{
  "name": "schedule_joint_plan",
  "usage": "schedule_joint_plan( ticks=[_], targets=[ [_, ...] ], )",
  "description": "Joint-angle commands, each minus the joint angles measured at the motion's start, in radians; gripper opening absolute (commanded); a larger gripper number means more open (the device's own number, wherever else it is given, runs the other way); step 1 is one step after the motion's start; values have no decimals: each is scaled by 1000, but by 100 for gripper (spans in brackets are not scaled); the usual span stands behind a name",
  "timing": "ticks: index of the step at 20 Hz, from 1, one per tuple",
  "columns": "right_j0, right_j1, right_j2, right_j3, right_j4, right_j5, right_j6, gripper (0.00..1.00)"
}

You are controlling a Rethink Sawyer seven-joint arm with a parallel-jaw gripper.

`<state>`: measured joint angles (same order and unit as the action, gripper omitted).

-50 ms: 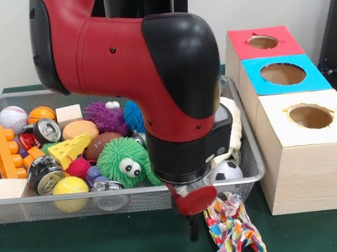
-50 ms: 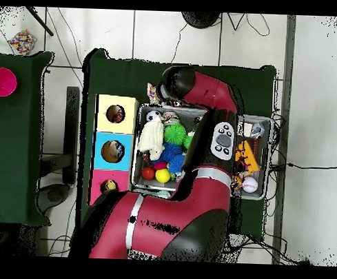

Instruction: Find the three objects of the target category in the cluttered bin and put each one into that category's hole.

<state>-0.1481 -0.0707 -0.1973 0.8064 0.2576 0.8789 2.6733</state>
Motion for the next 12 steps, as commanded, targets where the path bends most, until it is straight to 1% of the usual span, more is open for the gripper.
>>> schedule_joint_plan(
  ticks=[1, 2, 3, 5, 6, 8, 9, 11, 12],
  targets=[
    [-94, 49, 263, 45, 46, 55, -210, 100],
    [-109, 60, 296, 32, 50, 66, -251, 100],
    [-116, 66, 312, 28, 54, 84, -260, 100],
    [-130, 79, 340, 18, 37, 91, -278, 100],
    [-134, 90, 349, 5, 33, 114, -279, 100],
    [-131, 106, 337, -27, -6, 115, -277, 100],
    [-128, 109, 326, -35, -25, 104, -262, 100],
    [-137, 116, 351, -28, -19, 110, -258, 100],
    [-136, 122, 354, -29, -28, 86, -254, 100]
  ],
)
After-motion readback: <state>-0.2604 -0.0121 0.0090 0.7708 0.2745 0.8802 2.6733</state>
